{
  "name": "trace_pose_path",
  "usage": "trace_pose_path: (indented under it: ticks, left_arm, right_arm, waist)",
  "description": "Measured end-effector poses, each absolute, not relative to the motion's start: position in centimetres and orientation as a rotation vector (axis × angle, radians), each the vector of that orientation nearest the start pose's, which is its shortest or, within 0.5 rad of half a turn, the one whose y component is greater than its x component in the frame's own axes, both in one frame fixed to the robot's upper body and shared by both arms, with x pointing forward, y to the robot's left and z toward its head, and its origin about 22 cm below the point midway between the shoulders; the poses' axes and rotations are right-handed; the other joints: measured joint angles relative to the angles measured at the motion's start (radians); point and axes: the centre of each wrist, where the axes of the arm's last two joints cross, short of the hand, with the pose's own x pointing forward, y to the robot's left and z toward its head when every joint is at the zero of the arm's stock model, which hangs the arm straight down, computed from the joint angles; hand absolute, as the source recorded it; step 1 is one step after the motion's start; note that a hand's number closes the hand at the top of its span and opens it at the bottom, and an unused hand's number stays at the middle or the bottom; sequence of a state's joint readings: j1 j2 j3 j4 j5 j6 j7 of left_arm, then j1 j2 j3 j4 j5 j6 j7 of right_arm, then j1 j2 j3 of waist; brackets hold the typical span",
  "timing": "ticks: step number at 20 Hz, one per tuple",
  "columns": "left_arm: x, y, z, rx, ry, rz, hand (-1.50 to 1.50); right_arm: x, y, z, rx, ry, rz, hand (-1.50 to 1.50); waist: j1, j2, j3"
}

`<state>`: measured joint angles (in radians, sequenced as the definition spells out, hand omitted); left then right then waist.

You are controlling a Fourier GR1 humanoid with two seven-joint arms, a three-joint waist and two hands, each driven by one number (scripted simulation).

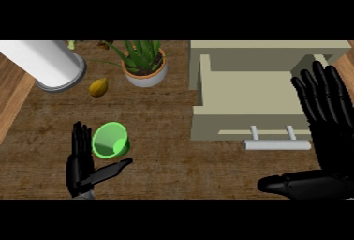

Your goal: Pick up the cup, place it into the drawer and close the drawer

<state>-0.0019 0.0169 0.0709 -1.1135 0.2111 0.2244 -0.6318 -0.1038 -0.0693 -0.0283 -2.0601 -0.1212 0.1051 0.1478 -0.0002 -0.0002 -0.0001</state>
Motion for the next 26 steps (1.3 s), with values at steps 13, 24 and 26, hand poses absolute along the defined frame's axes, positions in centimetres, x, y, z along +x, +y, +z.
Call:
trace_pose_path:
  ticks: [13,24,26]
  left_arm:
    - [22.5,25.9,-13.4,0.239,-1.703,0.320,-1.50]
    - [24.1,26.1,-14.7,0.174,-1.717,0.373,-1.50]
    - [24.2,25.7,-14.9,0.158,-1.724,0.385,-1.50]
  right_arm:
    - [21.5,-23.6,14.3,0.156,-1.999,0.134,-1.50]
    - [22.5,-24.2,14.6,0.166,-2.001,0.139,-1.50]
    - [22.2,-24.0,14.6,0.168,-2.001,0.138,-1.50]
  waist:
    - [-0.001,0.000,0.000]
    - [-0.003,0.001,0.000]
    - [-0.003,0.001,0.000]
